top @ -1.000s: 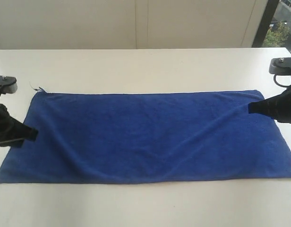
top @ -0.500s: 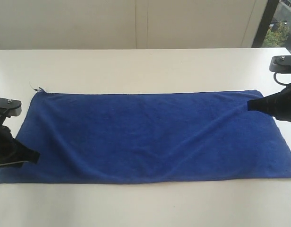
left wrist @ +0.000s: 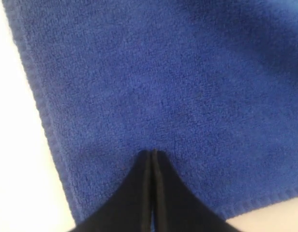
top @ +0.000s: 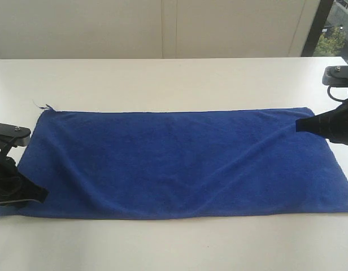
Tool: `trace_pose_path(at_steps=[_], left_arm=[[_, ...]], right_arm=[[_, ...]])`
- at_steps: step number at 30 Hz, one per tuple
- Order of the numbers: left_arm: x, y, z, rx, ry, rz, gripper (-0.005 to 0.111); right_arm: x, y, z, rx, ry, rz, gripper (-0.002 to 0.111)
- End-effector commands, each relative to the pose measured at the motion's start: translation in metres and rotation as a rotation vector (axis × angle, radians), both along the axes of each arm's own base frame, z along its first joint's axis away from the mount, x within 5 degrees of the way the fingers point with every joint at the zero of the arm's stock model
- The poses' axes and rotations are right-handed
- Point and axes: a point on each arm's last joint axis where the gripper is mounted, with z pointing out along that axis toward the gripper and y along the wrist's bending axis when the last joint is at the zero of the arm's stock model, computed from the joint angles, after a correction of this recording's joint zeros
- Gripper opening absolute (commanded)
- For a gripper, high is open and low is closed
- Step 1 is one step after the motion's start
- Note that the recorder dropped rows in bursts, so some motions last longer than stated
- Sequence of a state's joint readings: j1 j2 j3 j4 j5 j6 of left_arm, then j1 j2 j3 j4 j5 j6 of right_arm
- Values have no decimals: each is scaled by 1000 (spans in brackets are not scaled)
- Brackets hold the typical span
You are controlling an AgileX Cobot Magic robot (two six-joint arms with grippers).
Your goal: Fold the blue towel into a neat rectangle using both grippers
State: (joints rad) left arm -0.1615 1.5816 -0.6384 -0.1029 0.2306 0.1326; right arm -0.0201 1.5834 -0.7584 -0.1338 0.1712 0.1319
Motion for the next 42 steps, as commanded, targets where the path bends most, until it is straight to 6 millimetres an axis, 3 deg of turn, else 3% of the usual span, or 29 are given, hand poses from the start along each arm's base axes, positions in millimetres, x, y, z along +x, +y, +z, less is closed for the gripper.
trace_pose_path(at_steps=[1,19,33,42], left_arm=[[-10,2,-8,33,109,-43,0],[-8,2,-1,55,156,-77,0],[3,1,2,52,33,-72,0],[4,2,28,35,-104,-61,0]], right_arm=[[-1,0,2,7,-15,-7,0],[-1,0,2,8,-15,-9,0],[-1,0,2,8,-15,-9,0],[-9,-1,-3,4,92,-23,0]])
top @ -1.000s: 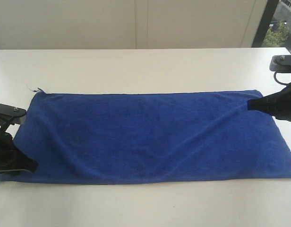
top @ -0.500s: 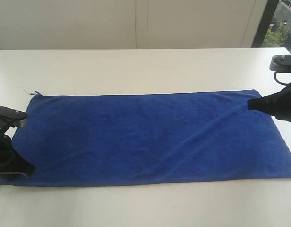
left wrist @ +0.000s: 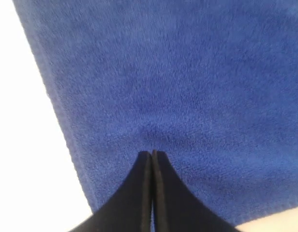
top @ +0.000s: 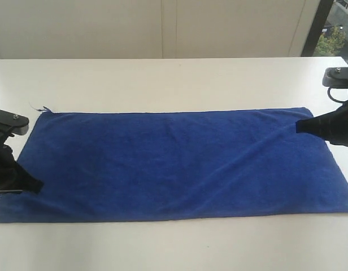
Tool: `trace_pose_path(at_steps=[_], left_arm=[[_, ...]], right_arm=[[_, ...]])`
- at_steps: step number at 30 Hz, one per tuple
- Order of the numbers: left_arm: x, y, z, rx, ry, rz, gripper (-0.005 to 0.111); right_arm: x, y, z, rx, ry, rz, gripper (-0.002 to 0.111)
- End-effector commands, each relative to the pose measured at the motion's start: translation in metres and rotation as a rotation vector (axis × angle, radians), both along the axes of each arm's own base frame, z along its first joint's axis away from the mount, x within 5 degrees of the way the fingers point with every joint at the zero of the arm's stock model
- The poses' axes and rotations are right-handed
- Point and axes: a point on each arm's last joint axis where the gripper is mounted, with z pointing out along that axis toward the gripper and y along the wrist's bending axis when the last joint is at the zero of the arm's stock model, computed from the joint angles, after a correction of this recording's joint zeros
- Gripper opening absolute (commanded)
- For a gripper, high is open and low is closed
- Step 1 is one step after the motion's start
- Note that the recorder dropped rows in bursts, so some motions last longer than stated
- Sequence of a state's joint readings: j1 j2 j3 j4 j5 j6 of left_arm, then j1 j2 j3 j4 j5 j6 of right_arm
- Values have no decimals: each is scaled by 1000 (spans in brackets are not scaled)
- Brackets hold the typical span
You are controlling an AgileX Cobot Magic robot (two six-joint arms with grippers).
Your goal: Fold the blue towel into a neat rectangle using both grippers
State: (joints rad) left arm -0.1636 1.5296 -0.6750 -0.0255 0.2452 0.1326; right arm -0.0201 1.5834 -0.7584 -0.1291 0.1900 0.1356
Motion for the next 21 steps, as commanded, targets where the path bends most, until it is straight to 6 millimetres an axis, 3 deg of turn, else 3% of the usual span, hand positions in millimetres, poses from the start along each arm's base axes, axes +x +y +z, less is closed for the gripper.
trace_pose_path(at_steps=[1,4,10,21], left_arm=[[-3,0,8,-4,-22,0,0],[-3,0,8,-7,-21,3,0],[-5,1,4,-10,-32,8,0],[-3,0,5,-14,-53,14,0]], right_arm=[[-10,-1,-2,-2,99,-18,0],[-26,-3,-5,-19,243,-26,0],[-36,-2,-30,-11,317,-24,0],[-48,0,-43,-3,327,-20,0]])
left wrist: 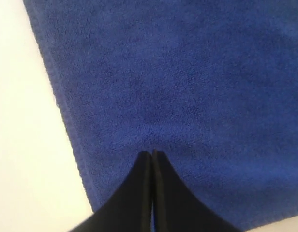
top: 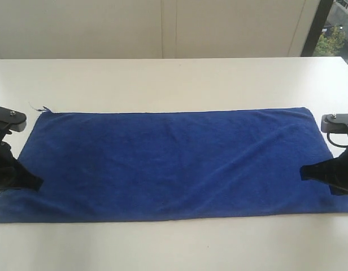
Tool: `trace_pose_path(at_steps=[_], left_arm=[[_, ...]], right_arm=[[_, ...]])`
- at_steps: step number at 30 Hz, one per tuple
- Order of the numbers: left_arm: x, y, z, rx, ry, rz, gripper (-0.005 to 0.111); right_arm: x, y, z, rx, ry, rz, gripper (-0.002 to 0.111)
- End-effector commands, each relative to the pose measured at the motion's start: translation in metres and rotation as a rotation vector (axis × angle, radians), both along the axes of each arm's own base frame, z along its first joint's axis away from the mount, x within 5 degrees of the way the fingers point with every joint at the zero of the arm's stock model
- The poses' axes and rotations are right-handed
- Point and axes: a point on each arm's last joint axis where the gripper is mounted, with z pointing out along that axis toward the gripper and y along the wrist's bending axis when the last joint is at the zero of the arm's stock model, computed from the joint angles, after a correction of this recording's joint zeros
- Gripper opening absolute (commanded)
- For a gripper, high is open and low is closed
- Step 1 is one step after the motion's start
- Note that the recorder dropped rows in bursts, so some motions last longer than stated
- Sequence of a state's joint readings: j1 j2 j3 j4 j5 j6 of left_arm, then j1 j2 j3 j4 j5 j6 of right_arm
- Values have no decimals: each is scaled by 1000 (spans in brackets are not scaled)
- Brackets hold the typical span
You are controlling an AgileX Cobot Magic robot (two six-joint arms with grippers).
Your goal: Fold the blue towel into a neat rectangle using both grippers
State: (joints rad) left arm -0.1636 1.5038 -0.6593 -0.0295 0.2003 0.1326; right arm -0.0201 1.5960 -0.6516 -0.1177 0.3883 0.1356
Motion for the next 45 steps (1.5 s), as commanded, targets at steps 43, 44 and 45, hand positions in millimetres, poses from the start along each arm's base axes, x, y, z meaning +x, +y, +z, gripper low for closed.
trace_pose_path(at_steps=[43,44,45], left_arm=[[-2,0,1,-11,2,13,0],[-2,0,1,-11,2,13,0],[-2,0,1,-11,2,13,0]], right_arm=[[-22,-5,-13,-43,139,-91,0],[-23,-5,-13,-43,140,-91,0],[-25,-5,-15,-41,137,-89,0]])
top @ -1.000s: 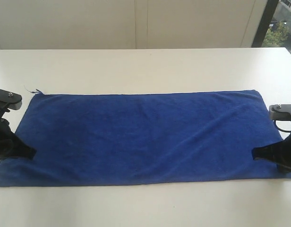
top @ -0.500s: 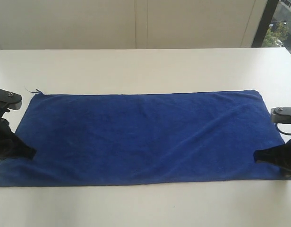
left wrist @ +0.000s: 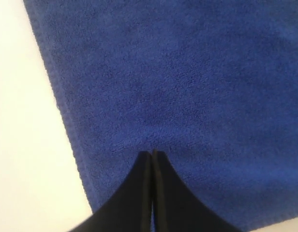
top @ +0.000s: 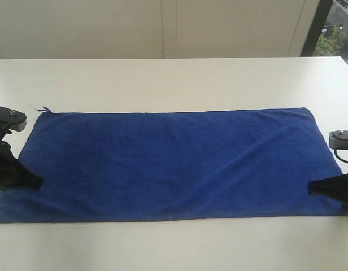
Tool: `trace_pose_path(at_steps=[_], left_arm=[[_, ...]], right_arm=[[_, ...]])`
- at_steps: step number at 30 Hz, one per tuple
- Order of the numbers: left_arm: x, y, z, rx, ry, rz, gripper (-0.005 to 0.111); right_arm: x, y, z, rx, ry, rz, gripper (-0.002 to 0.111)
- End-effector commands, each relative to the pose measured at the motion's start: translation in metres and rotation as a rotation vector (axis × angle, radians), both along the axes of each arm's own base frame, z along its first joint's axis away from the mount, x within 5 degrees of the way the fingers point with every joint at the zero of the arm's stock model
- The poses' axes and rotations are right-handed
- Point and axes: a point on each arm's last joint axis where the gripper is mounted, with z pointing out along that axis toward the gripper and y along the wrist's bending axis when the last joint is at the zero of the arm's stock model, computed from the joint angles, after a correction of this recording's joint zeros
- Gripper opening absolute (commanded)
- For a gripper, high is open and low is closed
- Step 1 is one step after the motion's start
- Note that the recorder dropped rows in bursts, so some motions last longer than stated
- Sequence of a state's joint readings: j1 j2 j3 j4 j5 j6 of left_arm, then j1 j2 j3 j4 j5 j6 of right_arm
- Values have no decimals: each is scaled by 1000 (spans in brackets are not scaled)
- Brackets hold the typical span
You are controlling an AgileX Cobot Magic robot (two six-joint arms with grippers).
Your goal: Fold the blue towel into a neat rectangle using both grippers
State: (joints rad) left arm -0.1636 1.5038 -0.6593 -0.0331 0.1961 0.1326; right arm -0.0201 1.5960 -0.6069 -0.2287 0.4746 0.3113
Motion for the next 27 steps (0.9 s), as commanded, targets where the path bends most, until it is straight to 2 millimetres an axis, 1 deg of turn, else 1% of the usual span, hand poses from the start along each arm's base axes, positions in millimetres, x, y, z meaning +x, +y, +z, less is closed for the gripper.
trace_pose_path(at_steps=[1,5,7,10,11,14,18,20,27], left_arm=[[-3,0,1,-9,4,10,0],[-3,0,1,-9,4,10,0],[-3,0,1,-9,4,10,0],[-2,0,1,-9,2,11,0],[-2,0,1,-9,2,11,0],[-2,0,1,-9,2,11,0],[-2,0,1,-9,2,11,0],[-2,0,1,-9,2,11,0],[-3,0,1,-9,4,10,0]], right_arm=[[-6,0,-5,-5,16,5,0],[-5,0,-1,-5,-4,5,0],[-3,0,9,-3,-59,5,0],[0,3,27,38,-188,-21,0],[2,5,28,43,-207,-16,0],[3,13,18,51,-217,40,0],[5,17,-9,48,-109,70,0],[2,16,-16,41,-44,69,0],[-3,14,-15,24,41,63,0]])
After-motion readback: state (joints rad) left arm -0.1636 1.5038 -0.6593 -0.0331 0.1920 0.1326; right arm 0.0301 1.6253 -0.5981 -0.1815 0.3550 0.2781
